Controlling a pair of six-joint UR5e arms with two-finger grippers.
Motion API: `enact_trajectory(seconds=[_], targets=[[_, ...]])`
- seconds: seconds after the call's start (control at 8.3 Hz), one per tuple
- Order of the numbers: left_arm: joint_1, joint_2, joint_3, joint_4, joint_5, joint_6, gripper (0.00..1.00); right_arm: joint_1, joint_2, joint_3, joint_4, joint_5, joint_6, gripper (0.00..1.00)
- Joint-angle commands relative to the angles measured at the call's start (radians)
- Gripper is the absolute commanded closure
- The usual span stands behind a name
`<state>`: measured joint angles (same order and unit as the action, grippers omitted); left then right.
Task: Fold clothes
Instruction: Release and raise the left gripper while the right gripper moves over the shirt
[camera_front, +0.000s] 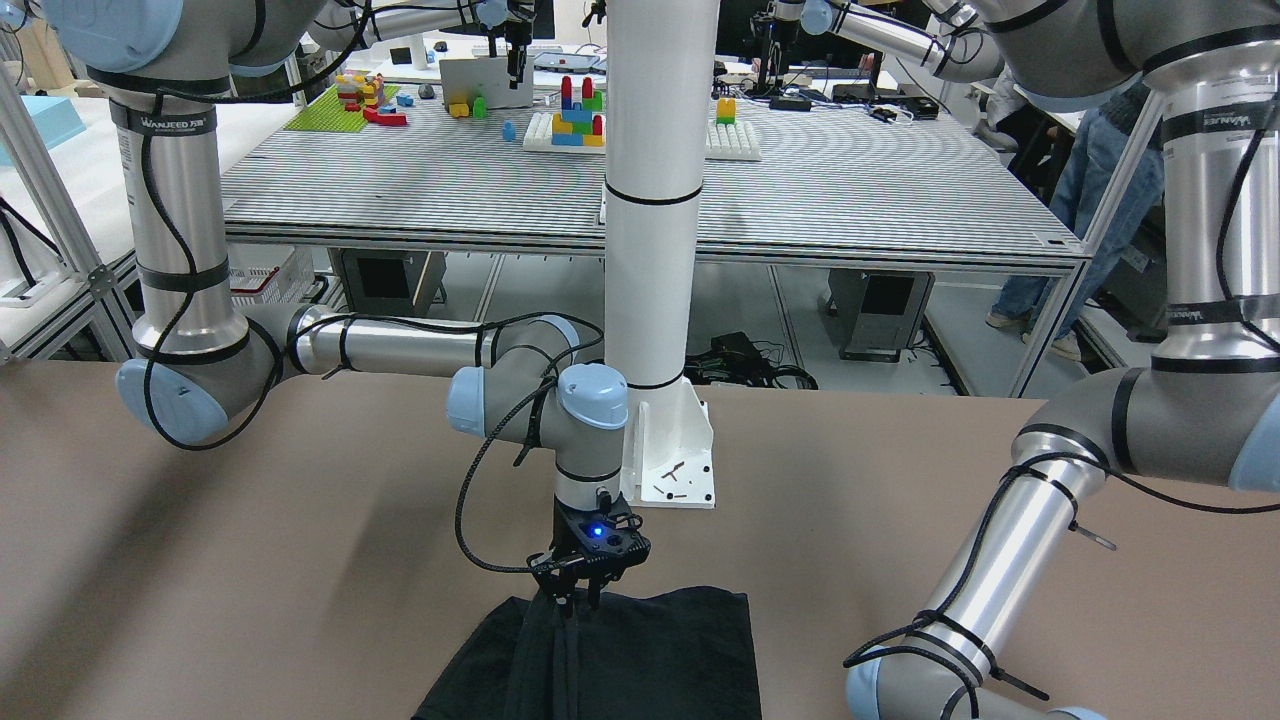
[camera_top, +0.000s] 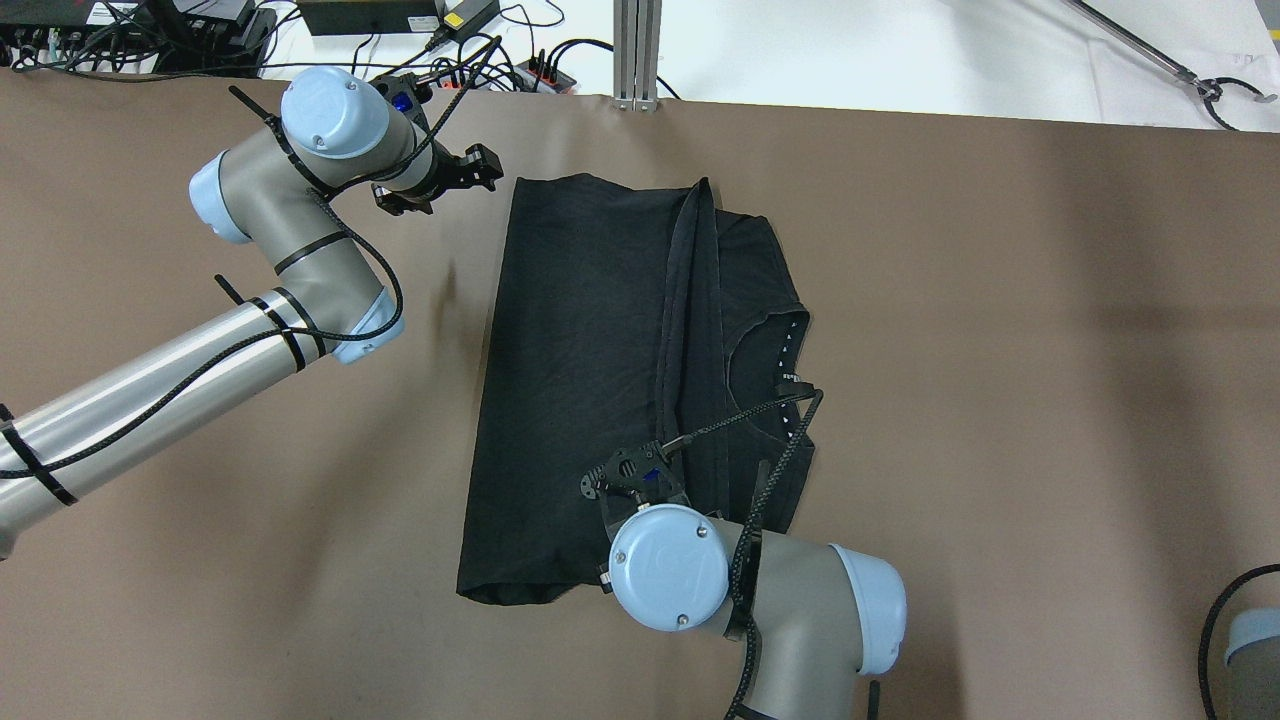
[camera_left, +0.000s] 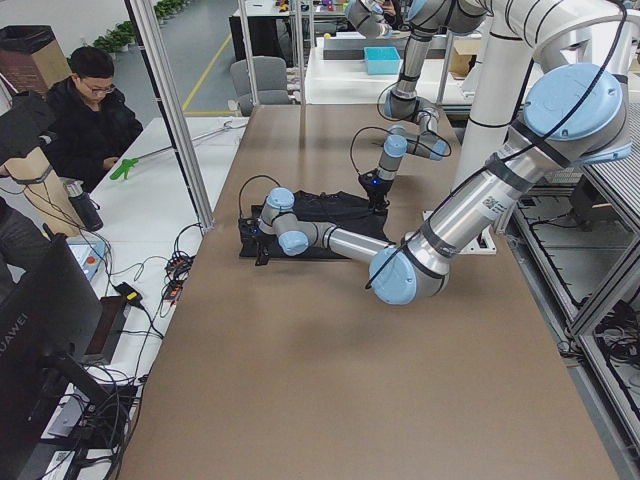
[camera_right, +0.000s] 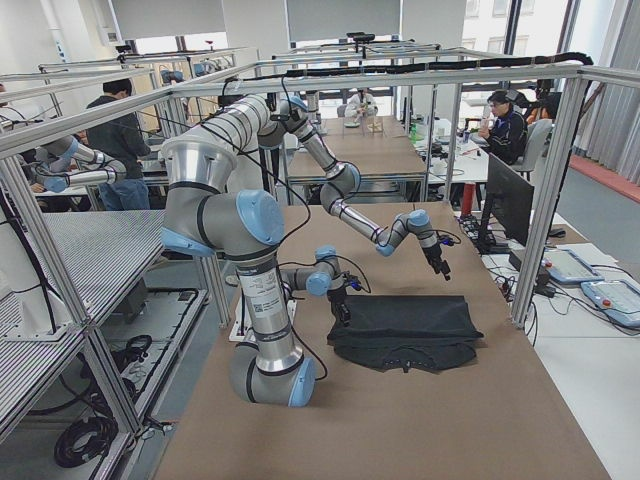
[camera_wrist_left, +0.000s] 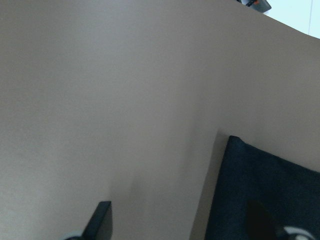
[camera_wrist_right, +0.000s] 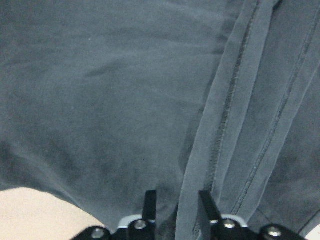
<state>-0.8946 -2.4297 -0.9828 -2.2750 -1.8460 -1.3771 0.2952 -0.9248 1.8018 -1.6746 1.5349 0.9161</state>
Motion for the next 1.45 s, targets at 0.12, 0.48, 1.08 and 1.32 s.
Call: enact_trajectory(seconds=[0.12,0.48,1.08,1.32], targets=[[0.000,0.006,0.000,-0.001,0.001,-0.006,0.06,-0.024,0.017,-0.035,-0.030,-0.029,-0.011,0.67],[0.000,0.014,0.000,-0.001,0.001,-0.007,0.06,-0.024,0.015,-0.035,-0.040,-0.032,-0.032,0.68],[0.003,0.012,0.001,0.002,0.002,-0.002,0.06,-0.024,0.004,-0.036,-0.042,-0.058,-0.033,0.88],[0.008,0.011,0.001,0.002,0.002,-0.002,0.06,-0.021,0.004,-0.024,-0.045,-0.050,-0.037,1.00]])
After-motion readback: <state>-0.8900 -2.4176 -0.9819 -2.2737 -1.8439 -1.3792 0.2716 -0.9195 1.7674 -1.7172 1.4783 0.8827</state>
